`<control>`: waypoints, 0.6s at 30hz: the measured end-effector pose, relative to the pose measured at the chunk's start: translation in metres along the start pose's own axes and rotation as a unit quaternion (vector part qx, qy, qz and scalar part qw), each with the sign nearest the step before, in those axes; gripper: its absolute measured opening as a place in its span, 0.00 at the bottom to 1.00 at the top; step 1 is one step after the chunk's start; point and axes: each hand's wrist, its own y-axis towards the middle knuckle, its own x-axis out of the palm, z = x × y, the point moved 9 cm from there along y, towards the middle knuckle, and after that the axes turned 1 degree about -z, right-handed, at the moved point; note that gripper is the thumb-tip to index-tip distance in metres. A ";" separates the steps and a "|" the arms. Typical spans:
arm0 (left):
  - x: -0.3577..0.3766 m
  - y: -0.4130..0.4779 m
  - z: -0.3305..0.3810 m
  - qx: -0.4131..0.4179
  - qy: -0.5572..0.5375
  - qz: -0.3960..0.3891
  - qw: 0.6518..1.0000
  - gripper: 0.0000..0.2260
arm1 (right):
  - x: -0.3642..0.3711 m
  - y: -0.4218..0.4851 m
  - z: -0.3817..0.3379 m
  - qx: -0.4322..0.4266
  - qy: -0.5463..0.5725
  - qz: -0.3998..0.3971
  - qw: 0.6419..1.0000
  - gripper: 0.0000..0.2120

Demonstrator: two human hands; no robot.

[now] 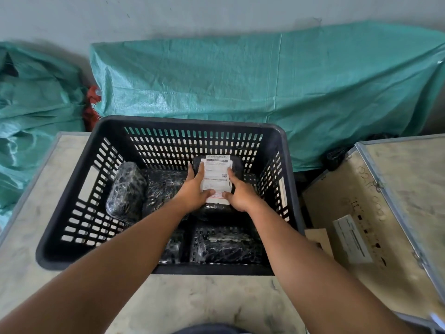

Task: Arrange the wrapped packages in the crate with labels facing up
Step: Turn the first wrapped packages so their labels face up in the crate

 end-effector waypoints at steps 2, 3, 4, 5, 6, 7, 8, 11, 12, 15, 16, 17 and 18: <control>0.001 0.002 0.005 0.007 0.011 0.022 1.000 0.41 | -0.003 0.003 0.001 0.001 0.003 0.023 1.000 0.40; 0.003 0.002 0.006 0.014 0.018 0.025 0.999 0.39 | -0.004 0.004 0.001 0.002 0.004 0.028 1.000 0.40; 0.004 0.002 0.005 0.020 0.020 0.024 0.999 0.38 | -0.004 0.005 0.001 0.002 0.005 0.030 1.000 0.40; 0.004 0.003 0.003 0.024 0.017 0.021 0.999 0.37 | -0.004 0.005 0.001 0.000 0.005 0.030 1.000 0.40; 0.004 0.003 0.001 0.024 0.010 0.017 1.000 0.36 | -0.005 0.004 0.000 -0.004 0.003 0.028 1.000 0.40; 0.003 0.004 -0.002 0.024 0.004 0.014 1.000 0.36 | -0.005 0.003 -0.001 -0.009 0.003 0.026 1.000 0.41; 0.002 0.004 -0.004 0.024 0.000 0.011 1.000 0.36 | -0.005 0.003 -0.002 -0.014 0.002 0.026 1.000 0.41; 0.001 0.002 -0.005 0.021 0.015 0.010 1.000 0.36 | -0.007 -0.002 -0.005 -0.017 0.011 0.030 0.999 0.42; 0.001 0.000 -0.004 0.019 0.028 0.010 0.999 0.36 | -0.010 -0.006 -0.006 -0.017 0.015 0.035 0.999 0.41; -0.003 -0.008 0.005 0.015 0.060 0.022 0.998 0.36 | -0.024 -0.021 -0.012 -0.027 0.008 0.060 0.998 0.39; -0.006 -0.010 0.010 0.019 0.068 0.031 0.997 0.36 | -0.031 -0.027 -0.015 -0.034 0.005 0.067 0.997 0.39; -0.011 -0.013 0.016 0.026 0.071 0.042 0.996 0.36 | -0.038 -0.035 -0.019 -0.044 0.008 0.070 0.997 0.39; -0.018 -0.017 0.023 0.031 0.064 0.052 0.996 0.34 | -0.045 -0.045 -0.022 -0.056 0.015 0.071 0.996 0.38</control>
